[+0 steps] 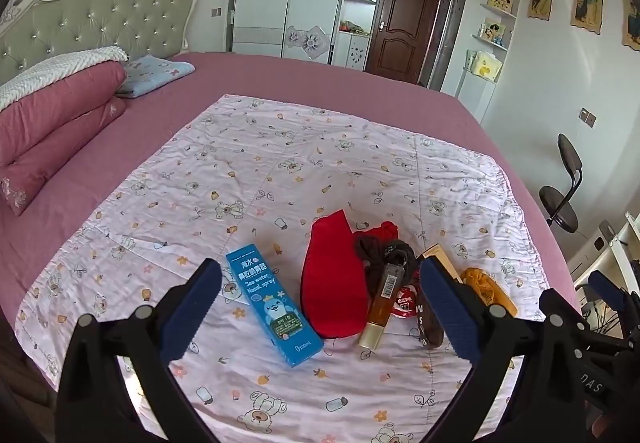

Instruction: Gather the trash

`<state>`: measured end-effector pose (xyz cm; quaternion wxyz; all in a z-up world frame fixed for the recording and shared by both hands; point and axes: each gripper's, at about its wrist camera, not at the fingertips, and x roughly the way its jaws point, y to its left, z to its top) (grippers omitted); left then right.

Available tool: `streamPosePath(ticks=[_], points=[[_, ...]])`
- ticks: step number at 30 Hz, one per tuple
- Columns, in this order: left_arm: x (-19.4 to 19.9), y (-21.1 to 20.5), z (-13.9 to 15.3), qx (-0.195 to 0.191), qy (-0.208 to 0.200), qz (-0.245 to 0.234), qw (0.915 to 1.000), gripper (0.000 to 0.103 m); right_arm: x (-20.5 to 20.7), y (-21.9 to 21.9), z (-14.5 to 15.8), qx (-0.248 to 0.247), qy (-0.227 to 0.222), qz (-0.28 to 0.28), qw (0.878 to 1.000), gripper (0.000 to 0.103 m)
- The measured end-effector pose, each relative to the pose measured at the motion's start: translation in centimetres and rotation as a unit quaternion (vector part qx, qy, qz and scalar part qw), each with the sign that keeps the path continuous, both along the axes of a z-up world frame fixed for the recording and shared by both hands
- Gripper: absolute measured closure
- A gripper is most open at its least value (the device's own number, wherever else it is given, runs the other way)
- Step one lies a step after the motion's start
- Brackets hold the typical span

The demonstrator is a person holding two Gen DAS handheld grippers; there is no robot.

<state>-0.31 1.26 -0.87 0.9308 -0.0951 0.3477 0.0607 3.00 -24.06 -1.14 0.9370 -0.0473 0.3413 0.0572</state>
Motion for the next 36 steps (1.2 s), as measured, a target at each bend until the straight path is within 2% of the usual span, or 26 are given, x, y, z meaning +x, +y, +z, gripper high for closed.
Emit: streamPosePath(ticks=[10, 36], points=[[0.6, 0.9, -1.5, -0.019, 0.019, -0.023, 0.9994, 0.004, 0.0, 1.6, -0.2, -0.001, 0.007, -0.016, 1.000, 0.008], [1.6, 2.3, -0.6, -0.017, 0.023, -0.042, 0.9987, 0.004, 1.0, 3.5, 0.2, 0.002, 0.013, -0.026, 1.000, 0.008]])
